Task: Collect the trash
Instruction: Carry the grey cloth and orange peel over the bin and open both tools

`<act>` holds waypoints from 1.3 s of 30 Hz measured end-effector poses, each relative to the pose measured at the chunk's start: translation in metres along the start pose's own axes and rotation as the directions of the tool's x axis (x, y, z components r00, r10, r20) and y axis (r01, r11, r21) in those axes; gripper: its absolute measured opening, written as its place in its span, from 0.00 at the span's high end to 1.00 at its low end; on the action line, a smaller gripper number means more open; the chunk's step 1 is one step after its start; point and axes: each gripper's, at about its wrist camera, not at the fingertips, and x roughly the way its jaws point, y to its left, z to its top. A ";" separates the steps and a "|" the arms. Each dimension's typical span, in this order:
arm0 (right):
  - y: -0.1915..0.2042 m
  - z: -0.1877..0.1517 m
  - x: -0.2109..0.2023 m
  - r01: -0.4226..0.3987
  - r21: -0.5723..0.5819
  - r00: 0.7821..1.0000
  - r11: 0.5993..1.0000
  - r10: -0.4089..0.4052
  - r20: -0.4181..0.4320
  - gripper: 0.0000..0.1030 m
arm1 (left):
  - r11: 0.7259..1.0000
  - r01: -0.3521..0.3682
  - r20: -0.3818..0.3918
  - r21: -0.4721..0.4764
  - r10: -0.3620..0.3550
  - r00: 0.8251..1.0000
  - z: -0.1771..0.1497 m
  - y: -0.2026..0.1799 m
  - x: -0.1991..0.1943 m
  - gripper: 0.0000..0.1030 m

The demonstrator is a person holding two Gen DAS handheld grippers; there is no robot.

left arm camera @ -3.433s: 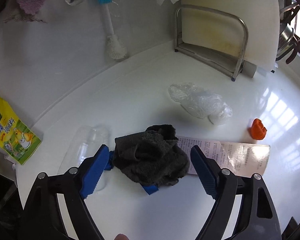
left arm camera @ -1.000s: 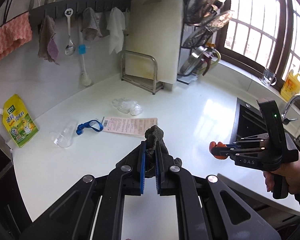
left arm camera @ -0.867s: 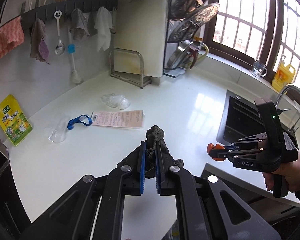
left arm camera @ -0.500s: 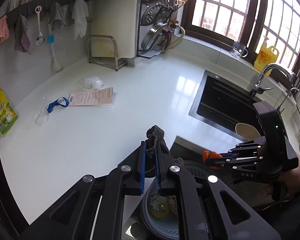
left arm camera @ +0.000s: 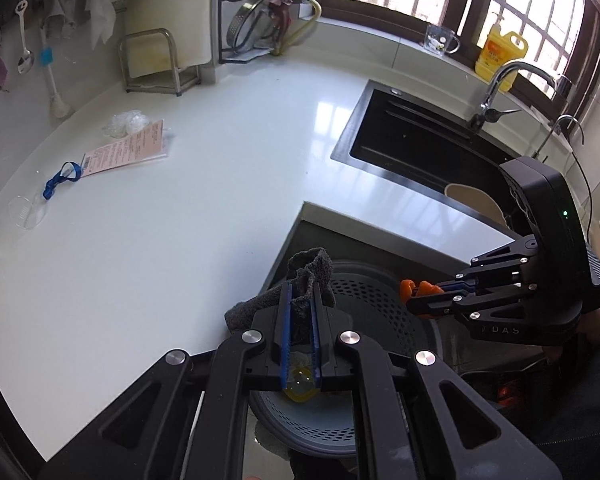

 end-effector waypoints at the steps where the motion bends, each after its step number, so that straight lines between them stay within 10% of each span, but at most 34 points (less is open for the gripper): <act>1: 0.000 -0.002 0.002 0.000 0.003 1.000 1.000 0.000 -0.008 0.93 | 1.000 0.005 -0.012 0.007 -0.005 1.000 -0.002 -0.002 0.004 0.92; 39: -0.005 -0.030 0.047 0.013 0.001 0.984 1.000 -0.013 -0.175 0.92 | 0.997 0.077 -0.331 -0.013 -0.077 0.940 -0.044 -0.024 0.079 0.92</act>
